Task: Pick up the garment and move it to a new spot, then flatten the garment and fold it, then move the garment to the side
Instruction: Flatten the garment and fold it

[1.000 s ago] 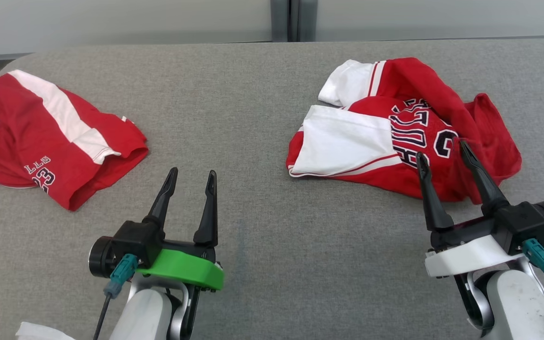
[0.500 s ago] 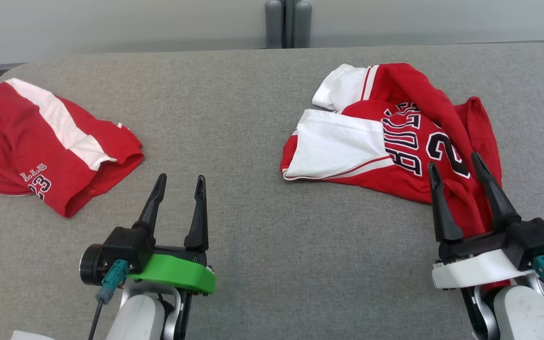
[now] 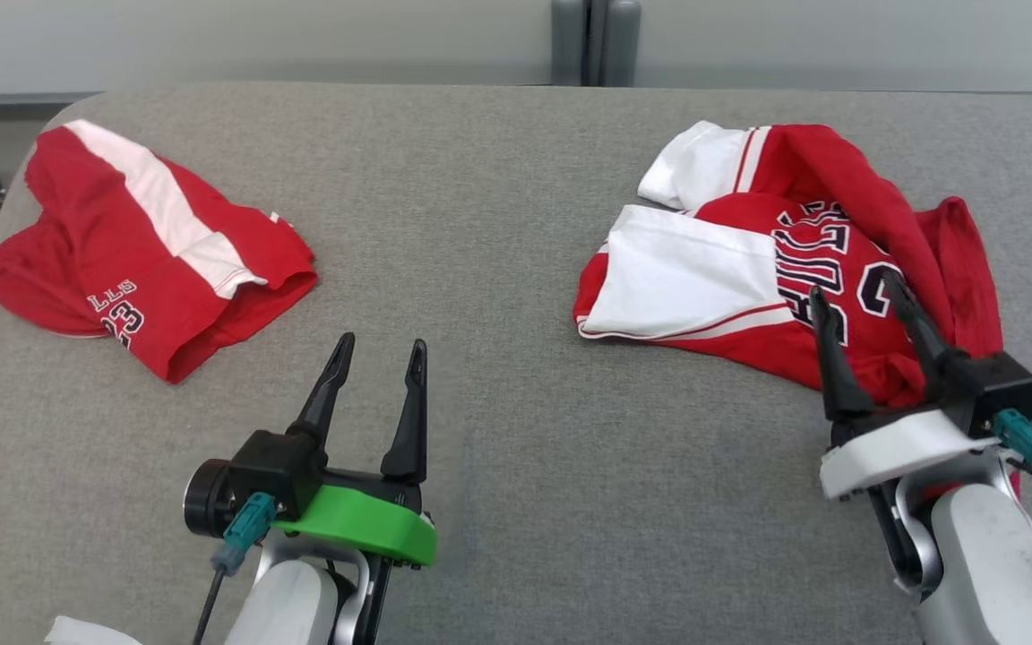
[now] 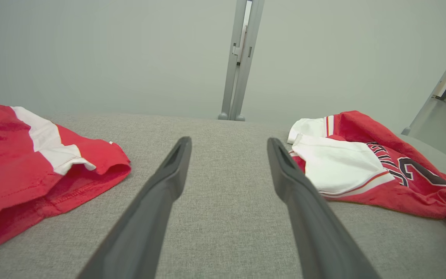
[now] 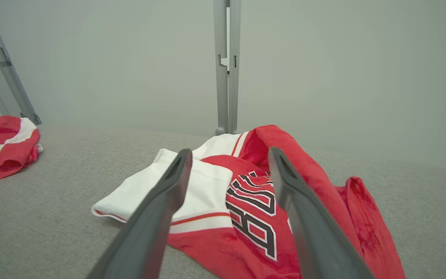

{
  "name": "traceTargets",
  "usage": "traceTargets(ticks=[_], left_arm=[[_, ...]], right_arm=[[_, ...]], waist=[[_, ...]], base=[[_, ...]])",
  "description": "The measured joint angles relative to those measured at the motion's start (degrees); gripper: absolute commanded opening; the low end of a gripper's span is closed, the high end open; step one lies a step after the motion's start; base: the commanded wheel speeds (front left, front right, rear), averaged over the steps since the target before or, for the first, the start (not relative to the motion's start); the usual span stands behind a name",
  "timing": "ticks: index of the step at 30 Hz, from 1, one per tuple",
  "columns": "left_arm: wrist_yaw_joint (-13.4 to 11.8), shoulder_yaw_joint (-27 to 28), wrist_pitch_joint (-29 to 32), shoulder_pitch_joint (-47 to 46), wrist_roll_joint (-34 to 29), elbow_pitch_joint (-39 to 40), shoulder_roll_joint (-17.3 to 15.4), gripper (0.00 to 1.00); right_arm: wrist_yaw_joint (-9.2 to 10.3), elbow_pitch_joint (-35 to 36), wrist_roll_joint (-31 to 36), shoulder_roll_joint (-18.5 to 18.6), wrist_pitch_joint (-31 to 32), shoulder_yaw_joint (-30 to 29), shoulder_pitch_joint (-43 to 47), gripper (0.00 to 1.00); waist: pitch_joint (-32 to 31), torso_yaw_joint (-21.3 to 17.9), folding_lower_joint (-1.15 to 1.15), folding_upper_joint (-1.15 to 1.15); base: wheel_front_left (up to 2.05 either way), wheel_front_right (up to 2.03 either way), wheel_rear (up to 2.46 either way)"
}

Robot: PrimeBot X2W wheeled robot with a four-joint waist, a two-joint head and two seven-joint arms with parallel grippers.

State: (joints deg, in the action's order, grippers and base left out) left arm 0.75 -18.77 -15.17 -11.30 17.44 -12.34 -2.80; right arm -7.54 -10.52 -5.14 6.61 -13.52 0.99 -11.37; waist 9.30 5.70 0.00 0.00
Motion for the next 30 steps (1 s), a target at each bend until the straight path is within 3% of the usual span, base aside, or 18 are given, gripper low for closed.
traceTargets(ticks=[12,22,23,24,30], left_arm=[[-0.8,-2.6,0.0,-0.9,2.0,-0.1,0.0,1.0],[-1.3,-3.7,0.0,-0.9,2.0,-1.1,0.0,1.0],[-1.3,-3.8,0.0,-0.9,2.0,-1.2,0.0,1.0],[-1.3,-3.8,0.0,-1.0,1.8,-1.2,0.0,1.0],[-1.3,-3.6,0.0,-1.0,1.3,-1.5,0.0,1.0]], right_arm=[[0.0,-22.7,-3.4,7.3,5.2,-1.5,-14.1,1.0],[0.0,-30.5,-6.7,7.9,2.4,1.0,-17.5,1.0],[0.0,-31.0,-7.6,7.9,1.8,2.0,-17.8,0.34],[0.01,-31.2,-8.1,7.8,1.5,2.7,-18.1,0.0],[0.0,-30.2,-8.4,7.8,-0.5,5.9,-18.6,0.0]], waist=[[3.3,10.1,0.0,0.0],[5.1,13.9,0.0,0.0],[5.1,13.8,0.0,0.0],[5.0,13.6,0.0,0.0],[4.5,12.5,0.0,0.0]], base=[[0.0,0.0,0.0],[0.0,0.0,0.0],[0.0,0.0,0.0],[0.0,0.0,0.0],[0.0,0.0,0.0]])
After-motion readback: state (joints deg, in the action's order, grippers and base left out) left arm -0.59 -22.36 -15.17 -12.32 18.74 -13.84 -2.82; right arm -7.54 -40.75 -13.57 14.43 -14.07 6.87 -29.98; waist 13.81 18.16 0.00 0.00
